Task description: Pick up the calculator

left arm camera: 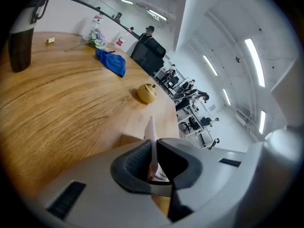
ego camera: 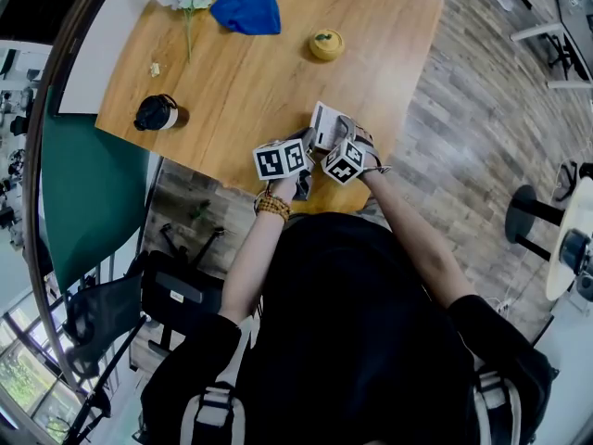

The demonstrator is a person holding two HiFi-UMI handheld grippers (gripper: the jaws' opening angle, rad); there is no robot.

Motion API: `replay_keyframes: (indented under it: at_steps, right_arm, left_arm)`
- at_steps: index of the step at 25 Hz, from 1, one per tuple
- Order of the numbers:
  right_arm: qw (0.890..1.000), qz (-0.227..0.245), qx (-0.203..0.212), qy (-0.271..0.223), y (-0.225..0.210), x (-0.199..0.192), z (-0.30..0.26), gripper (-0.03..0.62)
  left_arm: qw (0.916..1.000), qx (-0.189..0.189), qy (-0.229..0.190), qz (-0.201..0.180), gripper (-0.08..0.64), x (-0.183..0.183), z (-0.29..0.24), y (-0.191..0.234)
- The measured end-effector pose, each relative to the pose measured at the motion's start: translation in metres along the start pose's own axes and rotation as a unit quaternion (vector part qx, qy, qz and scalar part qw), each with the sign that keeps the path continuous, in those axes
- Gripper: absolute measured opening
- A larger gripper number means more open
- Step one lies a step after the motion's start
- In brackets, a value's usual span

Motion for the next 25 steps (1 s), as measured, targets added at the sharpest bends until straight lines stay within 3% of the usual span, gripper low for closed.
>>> replay_keyframes:
  at_steps: [4, 8, 13, 16, 19, 25]
  right_arm:
    - [1.000, 0.008, 0.007, -0.002, 0.003, 0.000, 0.000, 0.506]
    - [1.000, 0.021, 0.015, -0.010, 0.010, 0.002, 0.002, 0.460]
    - [0.999, 0.036, 0.026, -0.011, 0.013, 0.003, 0.002, 0.442]
    - [0.998, 0.049, 0.034, -0.014, 0.016, 0.002, 0.003, 0.420]
    - [0.998, 0.050, 0.032, -0.015, 0.018, -0.001, 0.005, 0.400]
    - [0.997, 0.066, 0.043, -0.005, 0.021, -0.002, 0.009, 0.394]
  left_arm:
    - [0.9996, 0.004, -0.004, 0.027, 0.055, 0.001, 0.006, -0.001]
    - [0.9992, -0.010, 0.017, 0.035, 0.063, -0.003, 0.011, 0.008]
    - [0.9984, -0.042, 0.038, -0.001, 0.075, -0.005, 0.015, 0.006]
    - [0.9976, -0.064, 0.020, -0.017, 0.129, -0.003, 0.022, 0.009]
    - [0.9969, -0.071, -0.012, -0.032, 0.132, 0.008, 0.033, 0.014]
    - [0.9974, -0.050, -0.032, -0.040, 0.121, 0.028, 0.051, 0.038]
Point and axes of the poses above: the fingertips, and each gripper's own axes: z backward along the fingers, y to its left, x out of its top, the point moved 1 cm from there along z, backward along the fingers, and after that the axes turned 10 degrees about -y, right-handed, at the moved point
